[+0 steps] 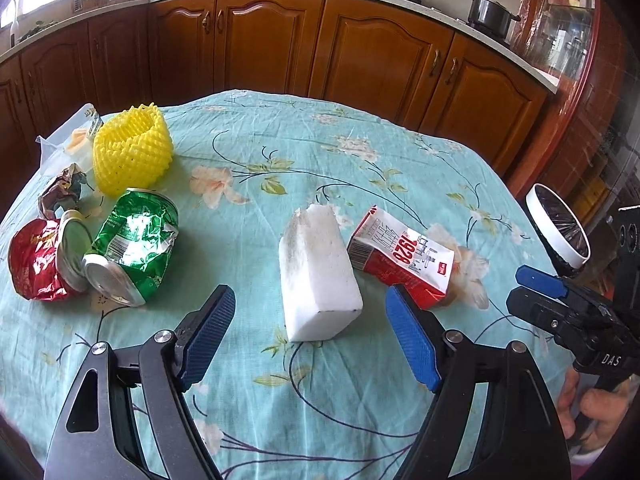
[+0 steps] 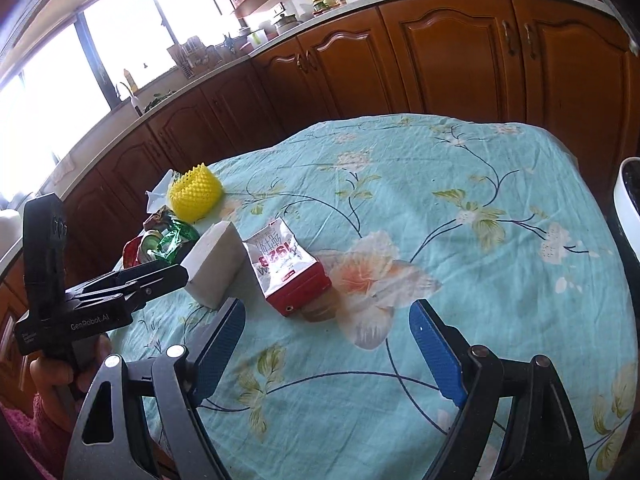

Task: Collect trash
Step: 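Grasp the white foam block with the left tool while the right tool grasps the red-and-white carton, then carry the white foam block and red-and-white carton over the bin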

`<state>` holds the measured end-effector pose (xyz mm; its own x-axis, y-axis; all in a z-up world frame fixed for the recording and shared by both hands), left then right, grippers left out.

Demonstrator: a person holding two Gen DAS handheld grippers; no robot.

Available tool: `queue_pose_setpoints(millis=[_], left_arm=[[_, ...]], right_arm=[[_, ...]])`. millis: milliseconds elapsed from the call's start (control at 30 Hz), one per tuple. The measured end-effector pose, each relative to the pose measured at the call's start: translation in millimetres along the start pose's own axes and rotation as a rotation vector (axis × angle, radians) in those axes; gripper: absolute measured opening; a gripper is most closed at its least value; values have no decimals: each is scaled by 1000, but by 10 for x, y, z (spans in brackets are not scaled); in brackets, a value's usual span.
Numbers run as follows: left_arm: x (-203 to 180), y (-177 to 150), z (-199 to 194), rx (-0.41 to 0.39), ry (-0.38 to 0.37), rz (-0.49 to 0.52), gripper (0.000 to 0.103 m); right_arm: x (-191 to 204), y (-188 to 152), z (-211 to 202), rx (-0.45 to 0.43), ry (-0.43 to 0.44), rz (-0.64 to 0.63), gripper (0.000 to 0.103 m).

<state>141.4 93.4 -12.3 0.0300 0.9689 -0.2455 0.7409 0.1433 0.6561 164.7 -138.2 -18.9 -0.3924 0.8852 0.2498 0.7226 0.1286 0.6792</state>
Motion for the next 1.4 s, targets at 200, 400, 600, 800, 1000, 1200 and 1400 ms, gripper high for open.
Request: queue_pose_setpoints(millis=[200, 400, 600, 800, 1000, 1200, 1400], left_arm=[[7, 39, 187, 16, 45, 13, 79], [89, 58, 359, 61, 45, 18, 43], [182, 10, 256, 57, -19, 2, 30], [216, 16, 117, 40, -39, -5, 29], [272, 45, 59, 34, -33, -13, 29], [222, 53, 70, 38, -36, -1, 29], [-32, 60, 149, 53, -77, 43, 29]], right_arm=[[39, -4, 106, 25, 11, -12, 86], [79, 30, 208, 40, 12, -27, 86], [231, 96, 335, 52, 18, -100, 86], [426, 180, 570, 76, 23, -204, 86], [525, 247, 856, 109, -6, -290, 78], [447, 226, 865, 121, -13, -260, 51], [168, 211, 585, 74, -26, -152, 51]])
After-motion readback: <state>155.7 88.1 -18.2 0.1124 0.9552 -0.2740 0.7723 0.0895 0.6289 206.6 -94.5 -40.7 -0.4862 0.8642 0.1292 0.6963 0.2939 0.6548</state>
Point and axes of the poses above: each gripper's, at about its wrist camera, not at the fingertips, and z roughly the way its jaws point, x to its left, y to its top, the point moved 1 cm from there along z, roughly the way its jaws point, and after that the axes turned 7 degrees about -y, right-handed, at the moved point
